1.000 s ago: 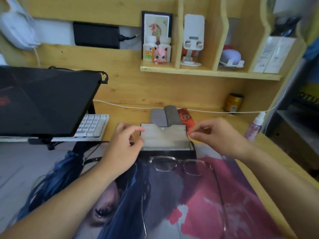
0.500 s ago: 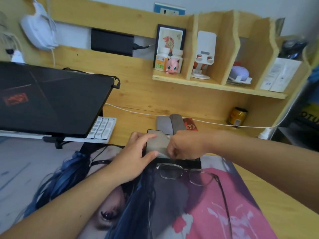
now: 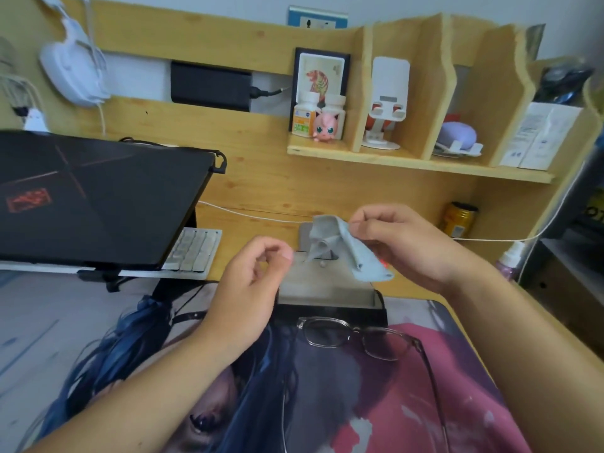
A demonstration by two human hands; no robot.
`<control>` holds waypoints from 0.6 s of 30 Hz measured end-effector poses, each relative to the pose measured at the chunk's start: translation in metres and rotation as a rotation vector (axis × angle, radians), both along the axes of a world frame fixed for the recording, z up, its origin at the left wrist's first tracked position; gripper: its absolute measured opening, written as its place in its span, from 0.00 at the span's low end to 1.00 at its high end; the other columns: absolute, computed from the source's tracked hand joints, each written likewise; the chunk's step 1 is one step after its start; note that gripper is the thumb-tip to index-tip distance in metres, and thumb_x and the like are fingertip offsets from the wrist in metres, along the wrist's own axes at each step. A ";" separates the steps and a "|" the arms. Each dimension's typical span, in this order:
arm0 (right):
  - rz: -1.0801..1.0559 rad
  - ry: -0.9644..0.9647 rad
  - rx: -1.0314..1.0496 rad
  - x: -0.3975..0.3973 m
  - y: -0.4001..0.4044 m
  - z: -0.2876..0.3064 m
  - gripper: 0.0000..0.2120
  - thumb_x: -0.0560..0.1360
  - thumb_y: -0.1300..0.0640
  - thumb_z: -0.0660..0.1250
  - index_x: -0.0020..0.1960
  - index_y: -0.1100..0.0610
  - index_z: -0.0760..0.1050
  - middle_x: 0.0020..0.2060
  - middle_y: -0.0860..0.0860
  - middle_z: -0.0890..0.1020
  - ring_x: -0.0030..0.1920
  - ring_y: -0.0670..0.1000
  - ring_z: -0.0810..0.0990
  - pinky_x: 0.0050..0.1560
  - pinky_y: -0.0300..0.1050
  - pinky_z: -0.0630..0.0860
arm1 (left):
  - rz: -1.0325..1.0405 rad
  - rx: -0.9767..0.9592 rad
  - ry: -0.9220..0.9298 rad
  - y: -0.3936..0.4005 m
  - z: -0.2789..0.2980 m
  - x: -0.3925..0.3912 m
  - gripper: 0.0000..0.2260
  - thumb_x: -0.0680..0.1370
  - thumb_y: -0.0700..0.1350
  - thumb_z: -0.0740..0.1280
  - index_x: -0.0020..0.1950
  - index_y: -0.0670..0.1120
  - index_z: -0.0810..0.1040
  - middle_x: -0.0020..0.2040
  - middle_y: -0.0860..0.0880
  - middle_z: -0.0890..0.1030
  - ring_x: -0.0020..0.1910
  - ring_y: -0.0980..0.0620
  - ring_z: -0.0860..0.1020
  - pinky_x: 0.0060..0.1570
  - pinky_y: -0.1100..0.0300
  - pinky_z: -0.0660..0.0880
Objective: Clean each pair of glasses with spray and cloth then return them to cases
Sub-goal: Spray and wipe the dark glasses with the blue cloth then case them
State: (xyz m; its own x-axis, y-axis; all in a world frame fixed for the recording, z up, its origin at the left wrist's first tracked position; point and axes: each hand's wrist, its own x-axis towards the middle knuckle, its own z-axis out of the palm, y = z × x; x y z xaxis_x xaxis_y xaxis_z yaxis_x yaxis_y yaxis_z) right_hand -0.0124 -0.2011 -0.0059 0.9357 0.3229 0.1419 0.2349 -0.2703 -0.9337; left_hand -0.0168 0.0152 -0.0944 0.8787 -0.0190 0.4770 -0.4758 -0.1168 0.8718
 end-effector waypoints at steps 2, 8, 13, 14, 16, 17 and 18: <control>0.084 0.036 0.137 0.000 0.013 -0.001 0.11 0.79 0.67 0.63 0.38 0.60 0.75 0.32 0.52 0.79 0.34 0.48 0.77 0.36 0.37 0.74 | -0.105 -0.115 0.083 -0.003 0.004 -0.003 0.12 0.79 0.56 0.62 0.49 0.51 0.82 0.50 0.53 0.84 0.51 0.52 0.80 0.53 0.56 0.73; 0.165 0.102 0.221 0.008 0.030 -0.012 0.05 0.76 0.64 0.66 0.41 0.59 0.76 0.36 0.52 0.80 0.39 0.49 0.78 0.49 0.46 0.77 | -0.348 -0.622 0.376 0.003 0.011 0.004 0.16 0.76 0.40 0.70 0.63 0.40 0.75 0.56 0.40 0.81 0.56 0.44 0.79 0.56 0.50 0.75; -0.161 0.067 -0.287 0.011 0.029 -0.020 0.07 0.78 0.62 0.65 0.42 0.60 0.79 0.41 0.56 0.85 0.40 0.52 0.82 0.47 0.51 0.81 | -0.236 -0.687 0.279 0.009 0.019 0.004 0.12 0.73 0.32 0.69 0.52 0.44 0.78 0.46 0.46 0.84 0.49 0.49 0.83 0.53 0.54 0.79; -0.280 -0.058 -0.392 0.010 0.032 -0.021 0.07 0.79 0.60 0.65 0.43 0.59 0.79 0.40 0.55 0.85 0.40 0.52 0.81 0.47 0.51 0.80 | -0.157 -0.580 0.215 0.010 0.019 0.003 0.11 0.74 0.31 0.70 0.51 0.46 0.79 0.46 0.48 0.83 0.49 0.50 0.82 0.54 0.53 0.78; -0.289 -0.185 -0.222 0.004 0.042 -0.017 0.06 0.79 0.62 0.66 0.44 0.59 0.78 0.37 0.55 0.83 0.38 0.51 0.81 0.45 0.52 0.81 | 0.040 -0.270 0.049 0.012 0.021 0.001 0.12 0.76 0.33 0.70 0.49 0.51 0.81 0.43 0.52 0.82 0.43 0.55 0.79 0.48 0.59 0.76; -0.203 -0.174 -0.097 -0.001 0.048 -0.015 0.05 0.79 0.64 0.67 0.44 0.61 0.78 0.37 0.57 0.83 0.38 0.52 0.82 0.45 0.51 0.82 | 0.090 -0.163 -0.020 0.012 0.023 -0.001 0.14 0.77 0.33 0.70 0.50 0.53 0.81 0.42 0.53 0.81 0.40 0.57 0.77 0.44 0.63 0.75; -0.120 -0.163 -0.013 -0.006 0.055 -0.013 0.04 0.79 0.65 0.68 0.45 0.62 0.78 0.38 0.58 0.83 0.39 0.53 0.83 0.47 0.50 0.83 | 0.083 -0.119 -0.072 0.011 0.025 -0.004 0.16 0.77 0.33 0.70 0.53 0.54 0.80 0.42 0.54 0.81 0.39 0.58 0.78 0.41 0.65 0.75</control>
State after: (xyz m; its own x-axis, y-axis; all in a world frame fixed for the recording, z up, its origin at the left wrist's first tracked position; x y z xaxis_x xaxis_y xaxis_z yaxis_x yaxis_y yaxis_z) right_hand -0.0181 -0.1461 -0.0185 0.9325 0.2134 0.2914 0.3483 -0.3171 -0.8821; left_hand -0.0207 0.0259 -0.0690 0.8381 0.1126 0.5338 -0.5309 -0.0563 0.8455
